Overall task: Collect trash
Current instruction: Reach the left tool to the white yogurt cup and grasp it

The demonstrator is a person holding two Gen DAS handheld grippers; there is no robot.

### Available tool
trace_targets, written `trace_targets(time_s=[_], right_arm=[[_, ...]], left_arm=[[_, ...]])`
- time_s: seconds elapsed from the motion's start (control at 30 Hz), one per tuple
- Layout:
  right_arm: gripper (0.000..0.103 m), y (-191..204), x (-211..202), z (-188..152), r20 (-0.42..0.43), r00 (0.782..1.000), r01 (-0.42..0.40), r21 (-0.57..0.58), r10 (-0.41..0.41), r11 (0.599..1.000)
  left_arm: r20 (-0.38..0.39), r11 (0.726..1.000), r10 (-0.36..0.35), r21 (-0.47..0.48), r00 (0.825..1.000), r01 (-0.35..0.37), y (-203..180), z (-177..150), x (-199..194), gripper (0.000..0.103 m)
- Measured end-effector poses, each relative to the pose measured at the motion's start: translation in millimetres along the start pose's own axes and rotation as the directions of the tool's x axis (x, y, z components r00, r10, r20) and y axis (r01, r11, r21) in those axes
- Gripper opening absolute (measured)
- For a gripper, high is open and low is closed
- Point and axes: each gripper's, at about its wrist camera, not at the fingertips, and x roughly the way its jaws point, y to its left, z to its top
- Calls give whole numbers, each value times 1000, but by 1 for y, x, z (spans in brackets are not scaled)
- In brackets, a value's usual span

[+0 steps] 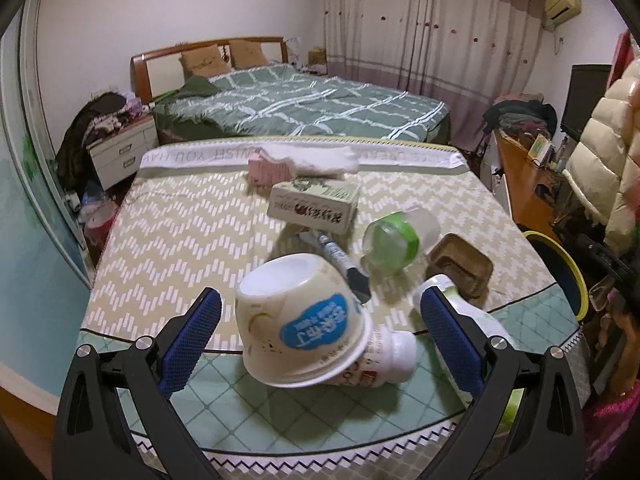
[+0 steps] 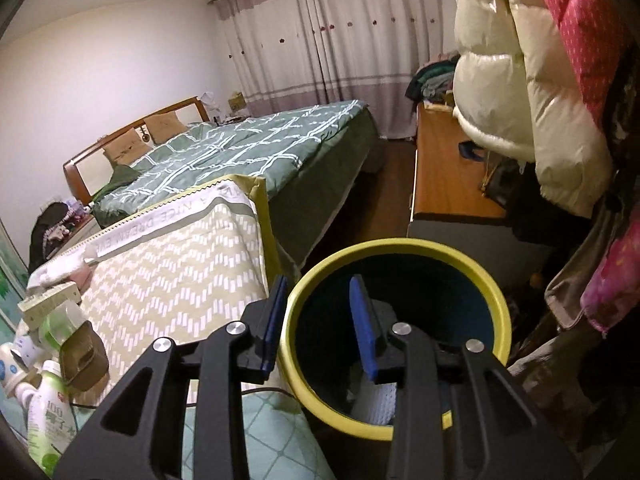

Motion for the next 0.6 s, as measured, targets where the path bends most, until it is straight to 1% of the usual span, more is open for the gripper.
trace_targets(time_s=[0.1,0.2,0.37,0.5,0.6], right_arm=[[31,1,1,0,-4,1000,3,2,-3,1000],[31,0,1,0,-9,1000,0,14,1,1000],[31,-2,4,1,-20,1000,-7,19,8,1000],[31,-1,5,2,-23,1000,-12,18,13,1000],[31,-1,7,2,-27,1000,-13,18,14,1000]], left_arm=[[-22,1000,-5,-12,1000,5,5,3,12,98],[-39,1000,7,-28,999,-9,10,4,21,98],[-60,999,-15,-51,998,12,20,-2,27,97],[-77,998,-28,-65,997,23,30,-6,31,92],[-90,994,-69,-88,994,61,37,-5,38,92]])
